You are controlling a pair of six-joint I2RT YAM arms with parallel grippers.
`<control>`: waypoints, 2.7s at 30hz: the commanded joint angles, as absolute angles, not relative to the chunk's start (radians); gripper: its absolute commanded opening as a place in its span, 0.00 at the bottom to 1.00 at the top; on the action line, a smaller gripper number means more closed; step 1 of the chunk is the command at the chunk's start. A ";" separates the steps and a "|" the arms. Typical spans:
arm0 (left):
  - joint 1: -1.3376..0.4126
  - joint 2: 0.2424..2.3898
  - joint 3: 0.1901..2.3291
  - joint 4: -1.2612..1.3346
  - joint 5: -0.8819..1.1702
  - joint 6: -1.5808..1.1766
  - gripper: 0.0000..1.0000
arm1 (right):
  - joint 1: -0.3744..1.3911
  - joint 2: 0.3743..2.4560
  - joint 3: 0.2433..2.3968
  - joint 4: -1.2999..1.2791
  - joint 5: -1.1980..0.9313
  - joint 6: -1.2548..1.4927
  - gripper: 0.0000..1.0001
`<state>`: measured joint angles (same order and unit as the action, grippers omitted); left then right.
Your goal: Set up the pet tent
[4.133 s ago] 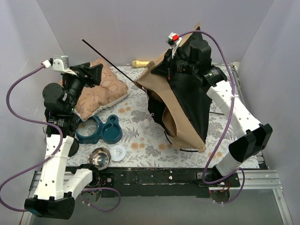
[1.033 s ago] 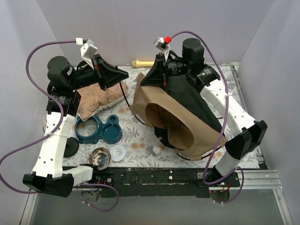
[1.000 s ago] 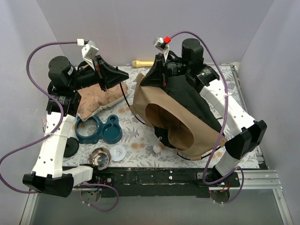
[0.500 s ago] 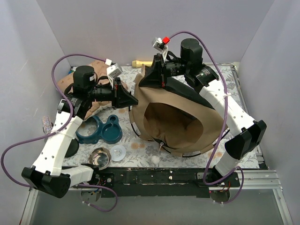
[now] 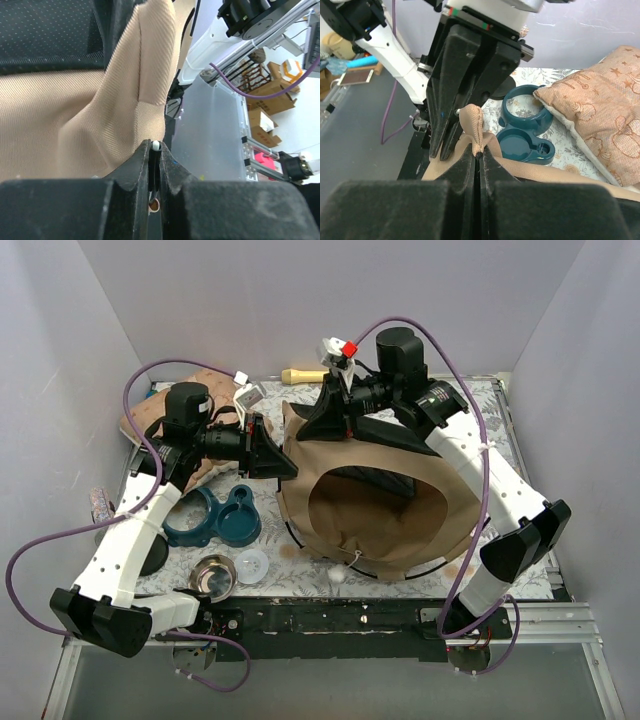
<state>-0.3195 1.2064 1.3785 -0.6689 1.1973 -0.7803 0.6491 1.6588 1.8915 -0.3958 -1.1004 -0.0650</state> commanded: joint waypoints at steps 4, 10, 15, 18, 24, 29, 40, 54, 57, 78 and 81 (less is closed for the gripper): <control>-0.342 1.213 1.359 -0.683 1.236 -0.867 0.00 | 0.689 1.603 1.950 -0.551 -1.126 -0.262 0.01; -0.360 1.220 1.368 -0.681 1.238 -0.864 0.00 | 0.707 1.612 1.956 -0.591 -1.115 -0.295 0.01; -0.371 1.220 1.359 -0.681 1.229 -0.854 0.00 | 0.716 1.615 1.956 -0.586 -1.111 -0.288 0.01; -0.376 1.213 1.348 -0.681 1.232 -0.850 0.00 | 0.716 1.614 1.951 -0.566 -1.106 -0.258 0.01; -0.379 1.197 1.319 -0.684 1.230 -0.851 0.00 | 0.713 1.620 1.942 -0.490 -1.101 -0.170 0.01; -0.379 1.186 1.316 -0.698 1.218 -0.833 0.00 | 0.707 1.621 1.933 -0.442 -1.124 -0.118 0.01; -0.379 1.196 1.354 -0.706 1.224 -0.830 0.00 | 0.744 1.644 1.983 -0.632 -1.118 -0.277 0.01; -0.379 1.190 1.351 -0.712 1.235 -0.824 0.00 | 0.742 1.648 1.974 -0.617 -1.097 -0.252 0.01; -0.379 1.180 1.330 -0.718 1.236 -0.815 0.00 | 0.724 1.644 1.962 -0.537 -1.104 -0.163 0.01; -0.382 1.195 1.361 -0.703 1.246 -0.825 0.00 | 0.723 1.660 1.967 -0.670 -1.106 -0.261 0.01; -0.382 1.196 1.350 -0.704 1.244 -0.824 0.00 | 0.723 1.655 1.960 -0.672 -1.106 -0.268 0.01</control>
<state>-0.3702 1.1896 1.3376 -0.6727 1.2385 -0.8009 0.7067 1.6588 1.9335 -0.6540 -1.0760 -0.2337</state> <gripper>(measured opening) 0.052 0.042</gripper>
